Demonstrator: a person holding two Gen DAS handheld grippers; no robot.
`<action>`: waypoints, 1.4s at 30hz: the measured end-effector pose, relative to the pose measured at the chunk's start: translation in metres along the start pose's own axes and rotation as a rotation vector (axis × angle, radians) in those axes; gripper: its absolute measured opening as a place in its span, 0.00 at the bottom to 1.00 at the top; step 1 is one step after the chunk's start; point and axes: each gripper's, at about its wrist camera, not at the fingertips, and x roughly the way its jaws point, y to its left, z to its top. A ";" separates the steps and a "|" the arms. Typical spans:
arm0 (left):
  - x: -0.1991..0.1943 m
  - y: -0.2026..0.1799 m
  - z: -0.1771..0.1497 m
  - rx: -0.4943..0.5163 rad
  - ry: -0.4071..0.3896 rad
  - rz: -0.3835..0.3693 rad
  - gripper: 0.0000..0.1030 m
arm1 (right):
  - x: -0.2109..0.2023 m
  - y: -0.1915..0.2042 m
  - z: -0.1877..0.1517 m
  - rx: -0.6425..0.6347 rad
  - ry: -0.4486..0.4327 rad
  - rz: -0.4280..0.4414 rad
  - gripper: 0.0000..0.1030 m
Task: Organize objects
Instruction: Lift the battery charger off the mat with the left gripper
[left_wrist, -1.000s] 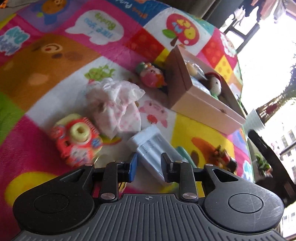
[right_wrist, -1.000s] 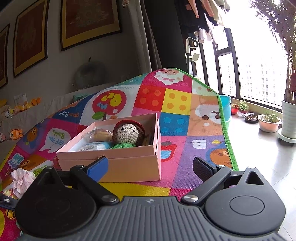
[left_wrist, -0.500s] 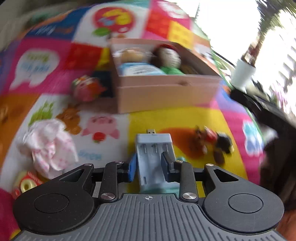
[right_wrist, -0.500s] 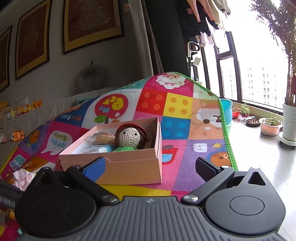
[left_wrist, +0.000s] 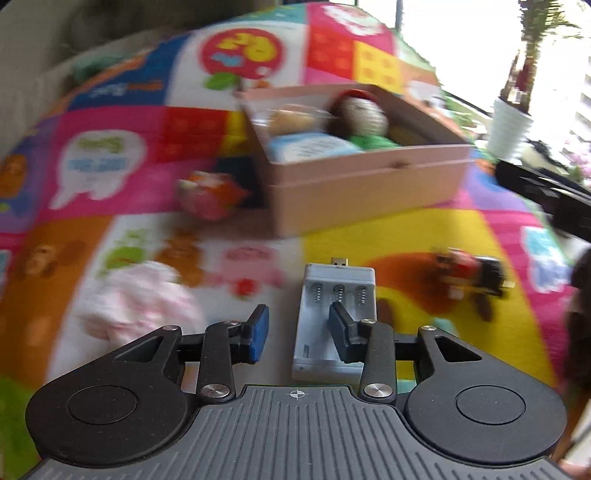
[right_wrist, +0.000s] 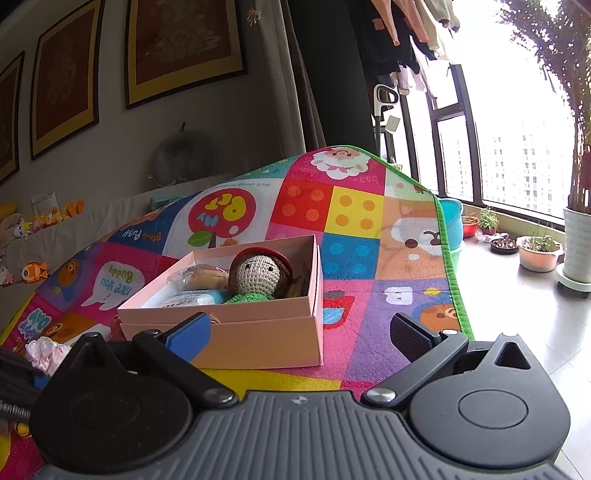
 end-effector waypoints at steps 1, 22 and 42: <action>0.000 0.006 0.000 -0.010 -0.001 0.017 0.40 | 0.000 0.000 0.000 0.000 0.000 0.000 1.00; 0.007 -0.017 -0.013 0.250 -0.094 0.196 0.41 | 0.000 0.001 0.000 -0.005 0.000 0.004 1.00; -0.003 -0.011 -0.003 0.086 -0.106 0.116 0.51 | 0.000 0.001 0.000 -0.008 0.000 0.005 1.00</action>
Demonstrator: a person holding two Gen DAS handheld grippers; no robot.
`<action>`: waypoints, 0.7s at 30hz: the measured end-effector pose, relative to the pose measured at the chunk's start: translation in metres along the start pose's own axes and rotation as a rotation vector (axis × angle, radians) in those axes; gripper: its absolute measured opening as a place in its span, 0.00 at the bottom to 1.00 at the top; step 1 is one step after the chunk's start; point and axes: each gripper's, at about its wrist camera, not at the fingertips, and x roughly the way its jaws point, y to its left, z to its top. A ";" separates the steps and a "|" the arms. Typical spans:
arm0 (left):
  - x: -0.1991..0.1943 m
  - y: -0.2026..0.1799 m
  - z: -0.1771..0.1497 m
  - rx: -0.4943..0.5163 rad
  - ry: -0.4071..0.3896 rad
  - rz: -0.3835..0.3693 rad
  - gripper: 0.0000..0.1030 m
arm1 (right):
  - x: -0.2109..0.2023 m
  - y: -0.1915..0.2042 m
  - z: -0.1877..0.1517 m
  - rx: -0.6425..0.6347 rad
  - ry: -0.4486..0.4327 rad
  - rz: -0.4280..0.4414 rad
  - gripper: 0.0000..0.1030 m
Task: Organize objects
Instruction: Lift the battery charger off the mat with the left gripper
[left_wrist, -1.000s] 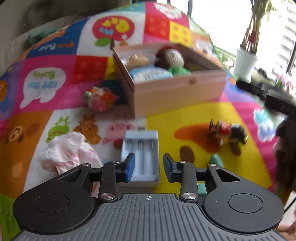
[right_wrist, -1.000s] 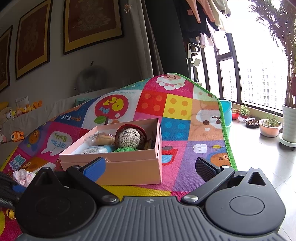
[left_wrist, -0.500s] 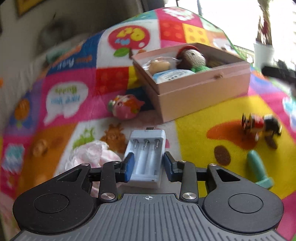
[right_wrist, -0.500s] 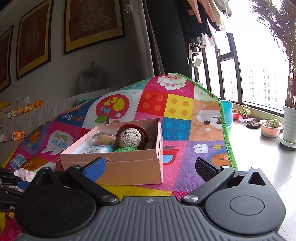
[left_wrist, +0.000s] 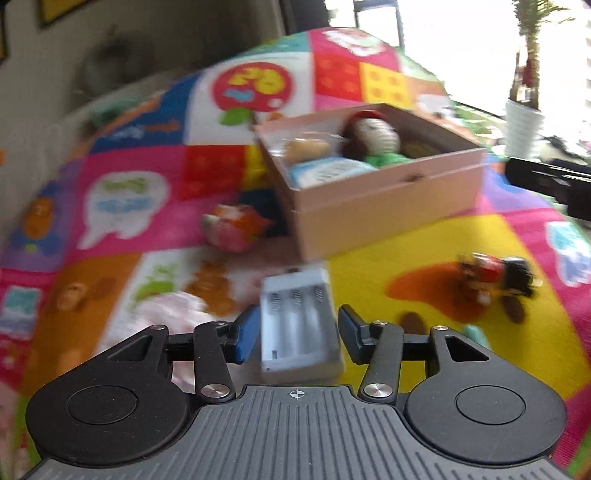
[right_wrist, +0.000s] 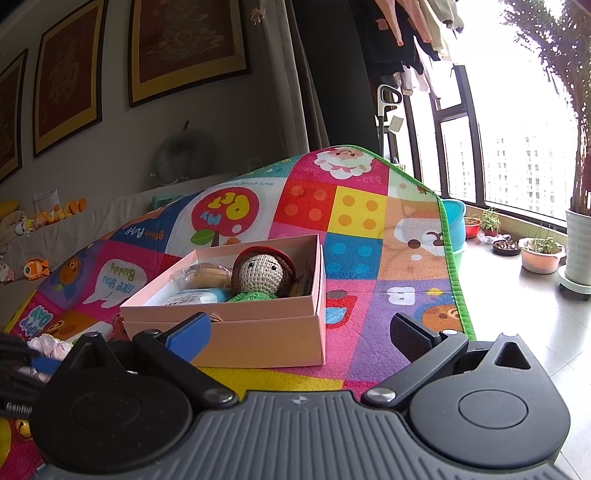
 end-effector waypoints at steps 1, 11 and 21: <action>0.003 0.003 0.001 -0.003 0.008 0.006 0.51 | 0.000 0.000 0.000 -0.001 0.000 0.001 1.00; 0.031 0.037 0.006 -0.212 0.070 -0.083 0.52 | 0.002 -0.002 0.000 -0.004 0.001 0.009 1.00; 0.030 0.042 0.003 -0.234 0.057 -0.101 0.51 | 0.003 -0.002 0.000 -0.002 0.003 0.013 1.00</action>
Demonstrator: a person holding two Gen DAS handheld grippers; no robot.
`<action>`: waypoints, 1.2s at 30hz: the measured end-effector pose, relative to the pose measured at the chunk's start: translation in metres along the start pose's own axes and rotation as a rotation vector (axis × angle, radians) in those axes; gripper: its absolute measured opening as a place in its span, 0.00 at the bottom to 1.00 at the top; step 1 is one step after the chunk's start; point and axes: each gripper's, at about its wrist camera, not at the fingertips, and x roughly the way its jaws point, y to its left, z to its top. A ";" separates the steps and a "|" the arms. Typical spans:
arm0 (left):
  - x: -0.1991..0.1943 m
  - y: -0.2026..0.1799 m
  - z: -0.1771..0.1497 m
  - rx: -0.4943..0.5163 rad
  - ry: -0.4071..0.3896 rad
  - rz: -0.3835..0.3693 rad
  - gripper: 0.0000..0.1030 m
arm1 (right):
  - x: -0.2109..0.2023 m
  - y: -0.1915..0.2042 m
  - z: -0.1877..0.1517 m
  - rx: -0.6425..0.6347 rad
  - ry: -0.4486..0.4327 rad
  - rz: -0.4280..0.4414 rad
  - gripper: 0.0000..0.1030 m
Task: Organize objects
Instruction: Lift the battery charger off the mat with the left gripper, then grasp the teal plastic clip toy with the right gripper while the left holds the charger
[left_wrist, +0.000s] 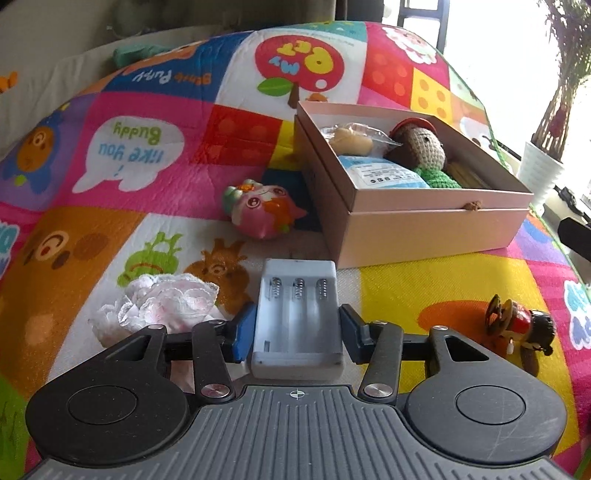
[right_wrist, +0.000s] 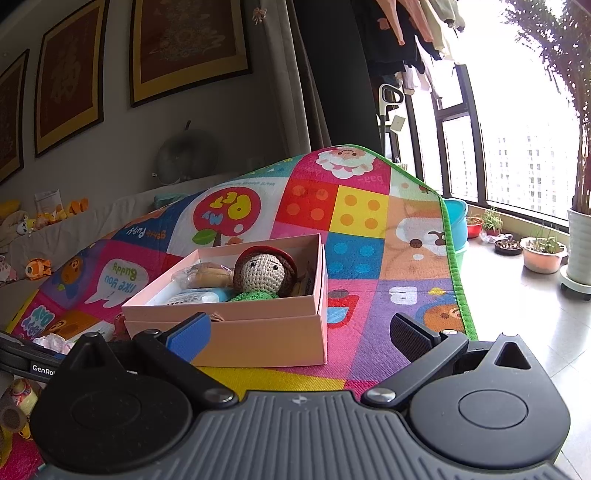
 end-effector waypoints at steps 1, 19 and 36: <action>-0.002 0.001 -0.001 -0.012 0.005 -0.007 0.51 | 0.001 -0.001 0.001 0.004 0.006 0.006 1.00; -0.094 0.038 -0.041 -0.118 -0.124 -0.102 0.51 | -0.025 0.111 -0.019 -0.158 0.450 0.349 0.94; -0.077 0.009 0.009 -0.036 -0.207 -0.213 0.51 | -0.029 0.109 -0.017 -0.330 0.409 0.265 0.30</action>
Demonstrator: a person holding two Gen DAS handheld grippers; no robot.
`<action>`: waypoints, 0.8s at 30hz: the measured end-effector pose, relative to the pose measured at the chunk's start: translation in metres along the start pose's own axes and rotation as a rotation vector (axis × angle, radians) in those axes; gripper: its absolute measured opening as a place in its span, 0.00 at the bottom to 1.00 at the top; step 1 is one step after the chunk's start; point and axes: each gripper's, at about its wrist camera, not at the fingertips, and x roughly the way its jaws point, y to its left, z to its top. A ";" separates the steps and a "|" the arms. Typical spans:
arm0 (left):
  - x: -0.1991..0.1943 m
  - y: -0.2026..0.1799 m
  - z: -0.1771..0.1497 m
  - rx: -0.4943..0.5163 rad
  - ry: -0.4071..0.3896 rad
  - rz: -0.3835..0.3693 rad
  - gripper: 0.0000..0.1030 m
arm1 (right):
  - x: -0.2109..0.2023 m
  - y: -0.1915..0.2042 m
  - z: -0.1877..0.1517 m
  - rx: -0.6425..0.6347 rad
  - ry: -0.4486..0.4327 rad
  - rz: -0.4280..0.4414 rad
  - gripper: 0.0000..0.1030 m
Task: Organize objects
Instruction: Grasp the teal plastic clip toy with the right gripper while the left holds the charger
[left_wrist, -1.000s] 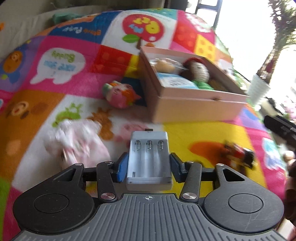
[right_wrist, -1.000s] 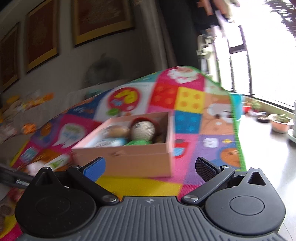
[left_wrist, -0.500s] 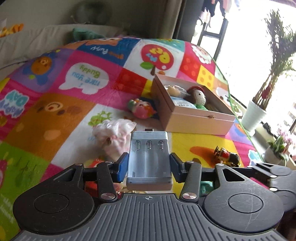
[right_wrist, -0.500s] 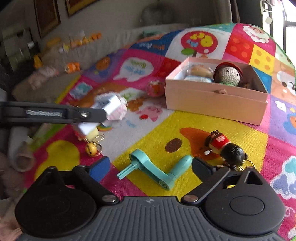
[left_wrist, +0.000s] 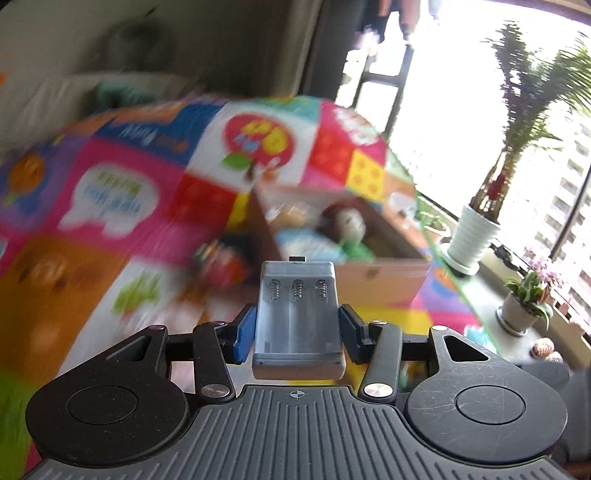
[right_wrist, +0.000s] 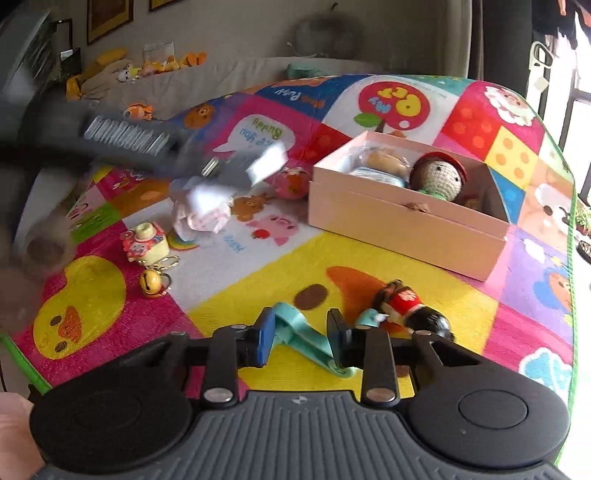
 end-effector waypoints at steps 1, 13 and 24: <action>0.006 -0.005 0.007 0.013 -0.006 -0.001 0.51 | -0.002 -0.003 -0.002 0.013 0.000 -0.003 0.33; -0.005 -0.005 -0.005 -0.032 0.010 0.002 0.51 | -0.005 -0.037 -0.013 0.253 0.057 0.113 0.79; -0.028 0.057 -0.036 -0.178 0.013 0.081 0.51 | 0.032 0.013 0.005 0.082 0.068 0.022 0.68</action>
